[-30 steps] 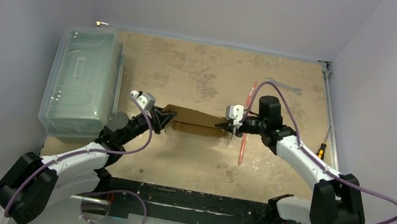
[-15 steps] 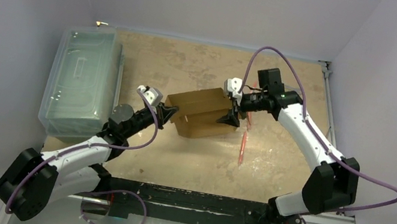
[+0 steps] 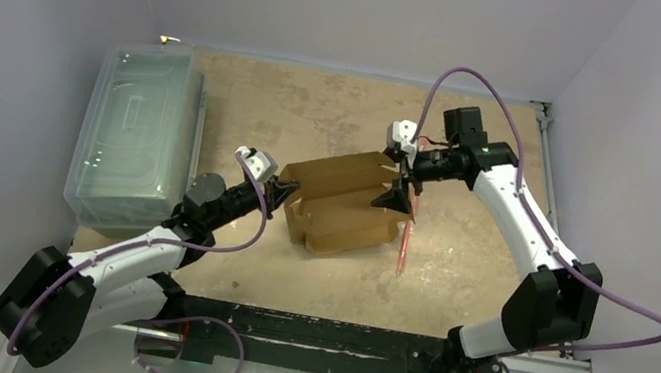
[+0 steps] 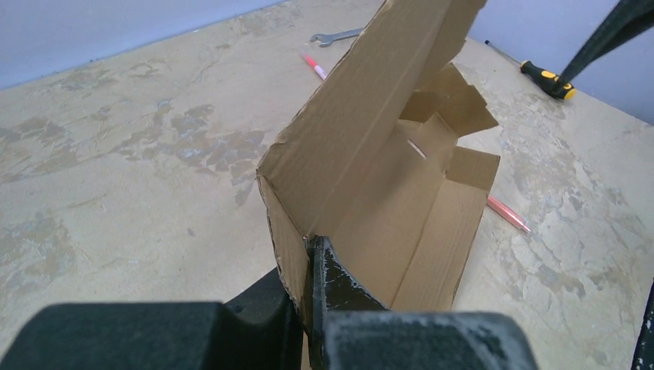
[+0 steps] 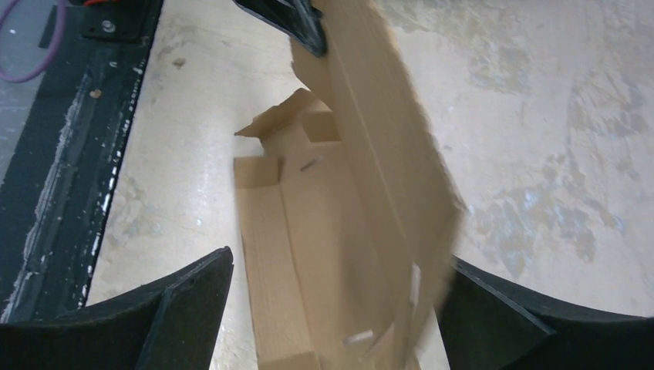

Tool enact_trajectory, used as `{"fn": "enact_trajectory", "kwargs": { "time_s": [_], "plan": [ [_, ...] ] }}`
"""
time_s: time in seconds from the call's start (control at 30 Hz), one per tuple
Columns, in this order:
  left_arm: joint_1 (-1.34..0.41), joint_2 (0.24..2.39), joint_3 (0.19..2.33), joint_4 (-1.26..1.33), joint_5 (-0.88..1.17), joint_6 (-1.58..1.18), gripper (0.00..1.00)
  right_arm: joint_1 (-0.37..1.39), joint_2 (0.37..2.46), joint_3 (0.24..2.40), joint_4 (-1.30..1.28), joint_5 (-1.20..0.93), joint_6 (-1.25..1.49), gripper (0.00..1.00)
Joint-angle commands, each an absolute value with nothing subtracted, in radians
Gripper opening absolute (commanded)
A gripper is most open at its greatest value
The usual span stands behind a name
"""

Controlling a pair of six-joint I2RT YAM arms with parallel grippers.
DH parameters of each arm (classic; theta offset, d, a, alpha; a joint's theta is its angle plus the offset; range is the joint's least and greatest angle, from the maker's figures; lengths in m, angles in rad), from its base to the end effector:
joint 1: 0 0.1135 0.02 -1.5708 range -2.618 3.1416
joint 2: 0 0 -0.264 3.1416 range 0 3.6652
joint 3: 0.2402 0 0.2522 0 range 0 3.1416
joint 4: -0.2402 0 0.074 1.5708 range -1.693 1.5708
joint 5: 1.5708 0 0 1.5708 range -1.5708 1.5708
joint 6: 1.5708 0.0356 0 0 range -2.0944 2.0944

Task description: Fold the paper box

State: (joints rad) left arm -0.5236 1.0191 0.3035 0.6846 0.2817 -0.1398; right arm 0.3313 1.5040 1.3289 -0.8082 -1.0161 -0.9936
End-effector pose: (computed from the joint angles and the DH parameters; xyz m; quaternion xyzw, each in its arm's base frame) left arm 0.1804 -0.1156 0.2195 0.2315 0.6792 -0.3197 0.6188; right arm 0.2790 0.1280 0.3161 -0.6254 0.5728 0.3581 0.3906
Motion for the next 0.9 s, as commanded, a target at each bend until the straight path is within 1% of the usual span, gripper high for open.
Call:
{"fn": "enact_trajectory", "kwargs": {
  "time_s": [0.0,0.13,0.3,0.37,0.5,0.6,0.7,0.77,0.87],
  "plan": [
    [-0.529,0.995,0.33,0.715,0.319,-0.11,0.0,0.281,1.45,1.366,-0.871,-1.024,-1.052,0.99],
    [-0.535,1.014,0.38,0.681,0.339,-0.087,0.0,0.291,1.453,1.432,-0.906,-0.986,-1.041,0.99],
    [-0.547,1.034,0.442,0.611,0.335,-0.048,0.0,0.363,1.573,1.659,-1.055,-0.917,-1.038,0.98],
    [-0.553,1.035,0.465,0.583,0.329,-0.034,0.0,0.413,1.622,1.726,-1.124,-0.862,-1.04,0.95],
    [-0.559,1.046,0.508,0.531,0.32,-0.009,0.0,0.487,1.676,1.795,-1.16,-0.776,-0.986,0.84],
    [-0.563,1.055,0.535,0.499,0.312,-0.005,0.0,0.505,1.699,1.82,-1.175,-0.731,-0.957,0.73],
    [-0.567,1.067,0.559,0.475,0.31,0.027,0.0,0.521,1.714,1.825,-1.178,-0.671,-0.936,0.59],
    [-0.569,1.074,0.574,0.46,0.309,0.03,0.0,0.531,1.724,1.826,-1.178,-0.643,-0.924,0.46],
    [-0.57,1.077,0.589,0.449,0.308,0.029,0.0,0.538,1.731,1.833,-1.166,-0.629,-0.911,0.22]
  ]
}}
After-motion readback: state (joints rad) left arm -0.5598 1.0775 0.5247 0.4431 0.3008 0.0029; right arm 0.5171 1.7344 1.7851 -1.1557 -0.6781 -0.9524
